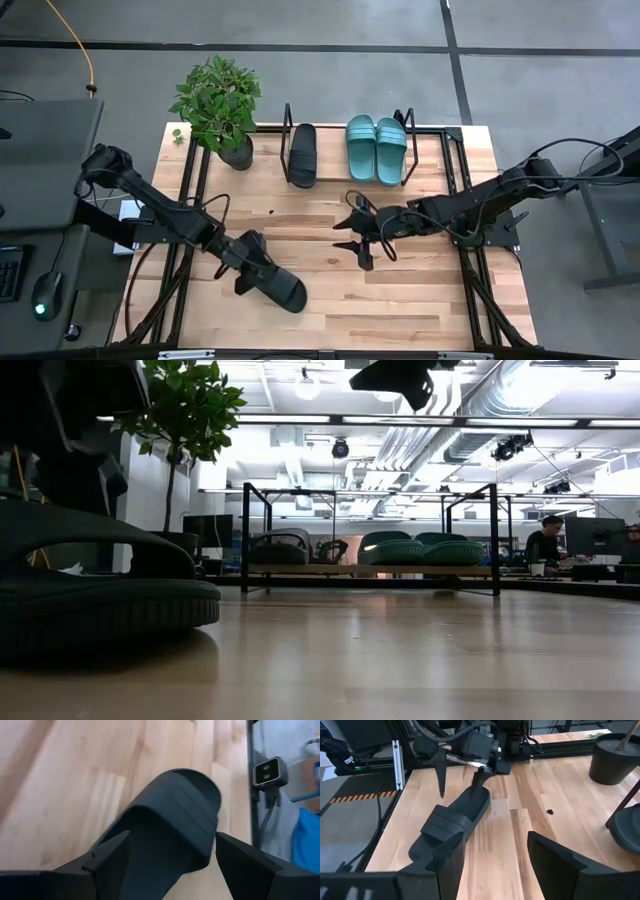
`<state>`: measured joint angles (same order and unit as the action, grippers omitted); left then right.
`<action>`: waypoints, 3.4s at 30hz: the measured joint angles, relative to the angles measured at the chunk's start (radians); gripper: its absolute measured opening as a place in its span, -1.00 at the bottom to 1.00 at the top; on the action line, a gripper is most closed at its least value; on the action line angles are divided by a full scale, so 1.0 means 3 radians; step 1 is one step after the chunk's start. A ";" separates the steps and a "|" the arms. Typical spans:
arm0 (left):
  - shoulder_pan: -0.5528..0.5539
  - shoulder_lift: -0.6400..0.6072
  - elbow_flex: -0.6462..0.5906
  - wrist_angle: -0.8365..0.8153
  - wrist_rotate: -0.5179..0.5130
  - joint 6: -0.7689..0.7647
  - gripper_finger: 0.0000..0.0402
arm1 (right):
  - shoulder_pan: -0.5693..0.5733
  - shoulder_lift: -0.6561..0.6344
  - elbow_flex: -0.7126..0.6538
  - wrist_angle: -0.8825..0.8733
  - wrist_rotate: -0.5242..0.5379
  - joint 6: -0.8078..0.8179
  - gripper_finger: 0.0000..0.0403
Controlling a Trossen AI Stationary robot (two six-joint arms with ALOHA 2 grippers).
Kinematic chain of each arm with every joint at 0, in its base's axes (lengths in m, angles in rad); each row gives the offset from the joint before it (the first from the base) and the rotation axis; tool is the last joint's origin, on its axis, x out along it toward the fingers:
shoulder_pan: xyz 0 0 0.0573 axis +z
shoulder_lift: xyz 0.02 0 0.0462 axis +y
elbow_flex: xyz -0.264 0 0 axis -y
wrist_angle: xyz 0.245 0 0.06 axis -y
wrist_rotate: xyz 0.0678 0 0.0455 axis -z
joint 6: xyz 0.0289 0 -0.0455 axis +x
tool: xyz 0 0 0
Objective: Pick and place slides into the shelf
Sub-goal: Put the black slipper on the shelf
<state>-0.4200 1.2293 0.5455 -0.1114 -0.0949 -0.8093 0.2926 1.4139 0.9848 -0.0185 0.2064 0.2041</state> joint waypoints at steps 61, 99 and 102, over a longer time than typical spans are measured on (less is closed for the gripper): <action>0.0003 0.0775 0.0115 0.0962 0.0110 0.0261 -0.97 | 0.0387 0.0003 0.0002 -0.0003 0.0330 0.0279 0.02; 0.0002 0.0777 0.1400 -0.0460 -0.1685 0.1119 -0.96 | 0.0577 0.0015 -0.0001 0.0377 0.0396 0.0453 0.02; 0.0003 0.0777 0.1504 -0.0599 -0.1886 0.1220 -0.98 | 0.0553 0.0028 -0.0003 0.0405 0.0400 0.0437 0.02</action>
<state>-0.4191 1.4624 0.9967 -0.2911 -0.6606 -0.4434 0.4586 1.4223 0.9840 0.1030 0.3265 0.3353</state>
